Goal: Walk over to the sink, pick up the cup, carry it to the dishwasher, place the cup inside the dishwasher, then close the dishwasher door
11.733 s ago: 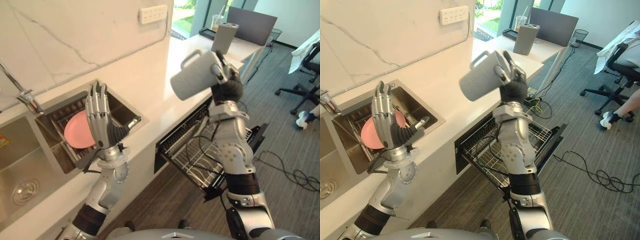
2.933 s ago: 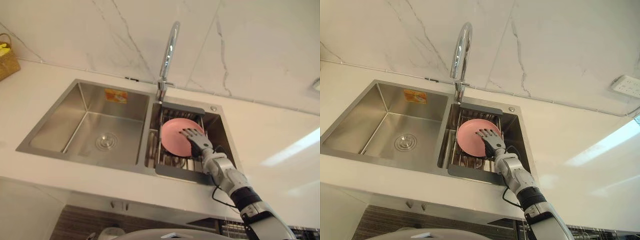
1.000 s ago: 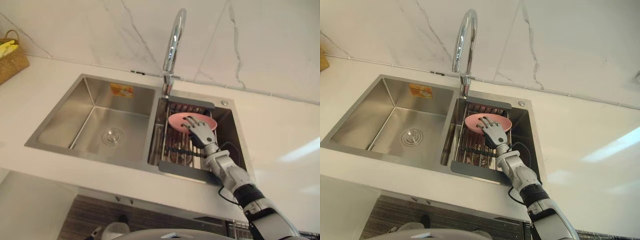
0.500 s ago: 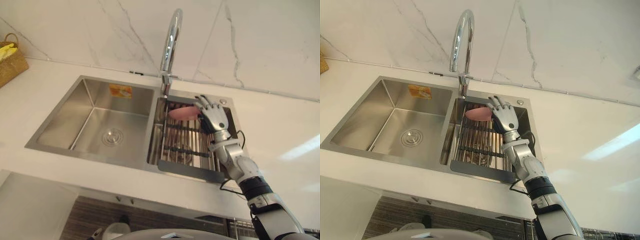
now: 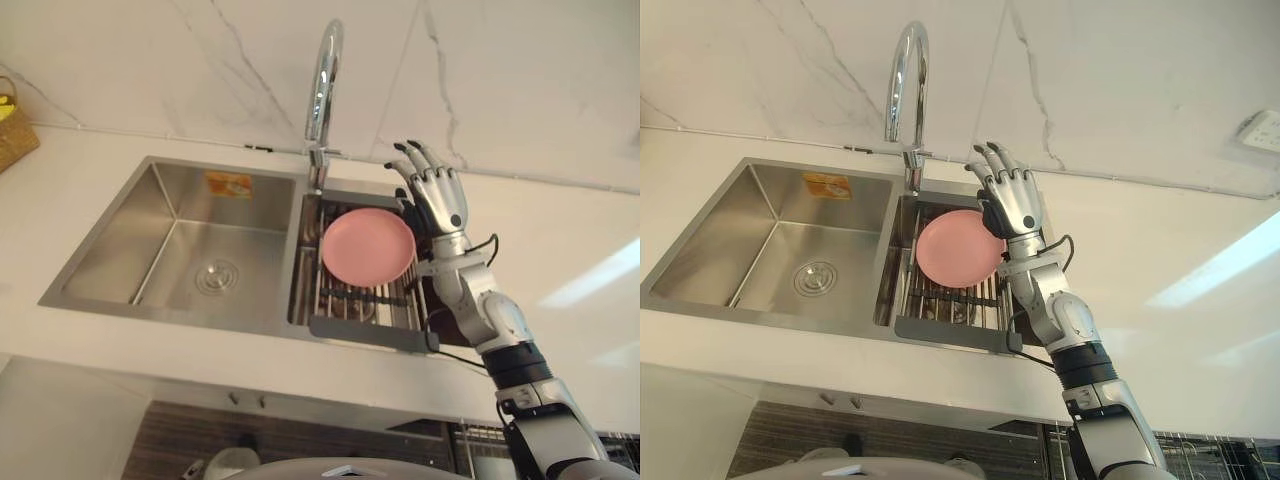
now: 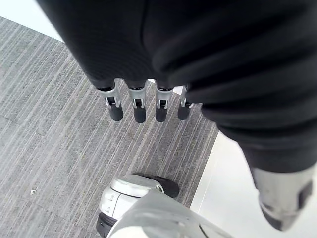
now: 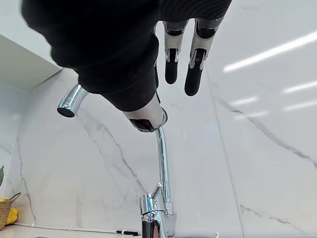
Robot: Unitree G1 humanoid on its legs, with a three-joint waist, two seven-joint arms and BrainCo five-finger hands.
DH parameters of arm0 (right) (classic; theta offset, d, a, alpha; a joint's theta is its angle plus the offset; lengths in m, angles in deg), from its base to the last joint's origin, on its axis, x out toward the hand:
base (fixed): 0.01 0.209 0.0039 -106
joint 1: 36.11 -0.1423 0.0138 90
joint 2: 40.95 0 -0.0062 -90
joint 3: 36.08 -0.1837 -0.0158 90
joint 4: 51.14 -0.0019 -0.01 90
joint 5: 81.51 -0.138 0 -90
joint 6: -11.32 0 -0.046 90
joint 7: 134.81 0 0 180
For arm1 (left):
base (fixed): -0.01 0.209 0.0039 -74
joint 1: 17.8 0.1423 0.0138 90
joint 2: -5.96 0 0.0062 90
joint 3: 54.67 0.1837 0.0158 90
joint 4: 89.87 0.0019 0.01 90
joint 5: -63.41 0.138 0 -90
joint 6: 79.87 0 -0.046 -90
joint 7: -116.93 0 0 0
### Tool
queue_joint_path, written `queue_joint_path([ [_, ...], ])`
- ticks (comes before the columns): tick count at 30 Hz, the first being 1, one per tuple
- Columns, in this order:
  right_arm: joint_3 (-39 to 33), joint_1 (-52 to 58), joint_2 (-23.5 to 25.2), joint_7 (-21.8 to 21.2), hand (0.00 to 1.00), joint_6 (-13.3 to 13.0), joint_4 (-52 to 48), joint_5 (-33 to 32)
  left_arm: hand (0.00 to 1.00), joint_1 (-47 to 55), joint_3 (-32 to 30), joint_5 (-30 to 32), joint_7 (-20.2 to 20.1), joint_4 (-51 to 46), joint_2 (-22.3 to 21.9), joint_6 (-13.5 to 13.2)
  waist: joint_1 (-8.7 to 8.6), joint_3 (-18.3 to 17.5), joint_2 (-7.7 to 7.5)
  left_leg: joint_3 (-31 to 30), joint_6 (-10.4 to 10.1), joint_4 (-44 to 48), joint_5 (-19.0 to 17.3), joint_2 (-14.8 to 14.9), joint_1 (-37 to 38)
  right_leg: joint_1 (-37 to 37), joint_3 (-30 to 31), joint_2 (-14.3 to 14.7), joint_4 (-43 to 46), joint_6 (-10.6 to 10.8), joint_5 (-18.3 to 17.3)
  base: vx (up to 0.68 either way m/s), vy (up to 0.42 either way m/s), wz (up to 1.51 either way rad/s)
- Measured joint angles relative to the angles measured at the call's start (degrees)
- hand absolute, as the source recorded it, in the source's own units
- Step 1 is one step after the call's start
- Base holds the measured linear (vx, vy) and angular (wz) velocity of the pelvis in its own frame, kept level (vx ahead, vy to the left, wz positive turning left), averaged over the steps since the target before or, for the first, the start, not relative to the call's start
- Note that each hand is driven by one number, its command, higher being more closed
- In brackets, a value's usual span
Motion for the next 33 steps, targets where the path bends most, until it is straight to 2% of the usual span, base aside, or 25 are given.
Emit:
queue_joint_path([
  [2,0.0,0.0,0.0,-2.1,0.0,-0.2,0.0,-1.4,0.0,0.0,0.0,0.0,0.0,0.0,0.2,0.1,0.02,-0.1,-0.2,0.4,0.0,0.0,0.0,0.0,0.0,-0.2,0.4,0.0,0.0,0.0,0.1,-0.01,0.009,-0.11],
  [6,0.2,0.1,0.0,-8.3,0.0,-2.9,0.2,-9.8,0.0,0.0,0.1,-0.1,0.0,0.0,0.2,0.2,0.03,-0.1,-0.23,1.3,-0.1,0.0,-0.4,0.1,0.5,-0.2,0.9,0.0,-0.1,0.0,0.3,-0.01,0.009,-0.11],
  [8,0.4,0.7,0.0,-14.7,0.0,-3.4,0.4,-18.0,0.0,-0.1,0.3,-0.1,0.0,0.0,0.2,0.3,-0.01,-0.2,-0.33,1.4,-0.1,0.0,-0.6,0.0,0.7,-0.1,1.0,0.0,-0.1,0.0,0.3,0.0,0.004,-0.03],
  [9,0.4,1.1,0.0,-16.5,0.0,-3.3,0.4,-19.6,0.0,-0.1,0.4,-0.1,0.0,0.0,0.3,0.3,-0.04,-0.2,-0.37,1.4,-0.1,0.0,-0.7,0.0,0.7,-0.1,1.0,0.0,-0.1,0.0,0.3,0.0,0.0,0.0],
  [11,0.4,3.1,0.0,-24.5,0.0,-3.2,0.5,-24.9,0.0,-0.2,0.5,-0.2,0.0,0.0,0.4,0.8,0.04,-0.3,-0.53,1.4,-0.1,0.0,-0.8,0.0,0.7,-0.1,1.0,0.0,-0.1,0.0,0.2,0.0,0.0,0.0],
  [14,0.4,5.4,0.0,-31.4,0.0,-3.2,0.7,-26.2,0.0,-0.2,0.5,-0.6,-0.1,0.0,0.5,1.6,-0.08,-0.4,-0.64,1.4,-0.1,0.0,-0.8,0.0,0.7,-0.1,1.2,-0.1,-0.1,0.0,0.2,0.0,0.0,0.0],
  [17,0.4,7.2,0.0,-35.8,0.0,-3.3,1.2,-26.7,0.0,-0.2,0.4,-0.8,-0.1,0.0,0.7,1.9,-0.21,-0.6,-1.0,1.5,-0.1,0.0,-0.8,-0.1,0.8,0.0,1.4,0.0,-0.2,0.1,0.3,0.0,0.0,0.0],
  [21,0.7,8.7,0.0,-37.8,0.0,-4.0,3.6,-26.6,0.0,-0.2,0.4,-1.8,-0.2,0.1,1.3,1.9,-0.3,-1.1,-1.78,1.9,0.0,0.0,-0.9,-0.1,0.9,-0.1,1.9,0.0,-0.3,0.1,0.3,0.01,-0.002,-0.06],
  [25,1.0,8.9,0.0,-37.2,0.0,-4.8,5.5,-24.1,0.0,-0.3,0.6,-1.9,-0.3,0.1,1.4,1.7,-0.42,-1.2,-1.89,2.5,-0.1,0.0,-1.1,-0.1,1.2,-0.2,2.4,0.0,-0.3,0.1,0.3,-0.01,0.007,-0.07],
  [33,3.0,9.1,0.1,-28.2,0.0,-6.2,7.8,-12.8,0.0,-0.3,1.2,-2.5,-0.2,0.2,1.5,1.3,-0.3,-1.2,-1.87,2.6,-0.2,0.0,-1.3,-0.2,1.2,-0.2,2.2,0.0,-0.3,0.1,0.1,-0.01,0.001,0.0],
])
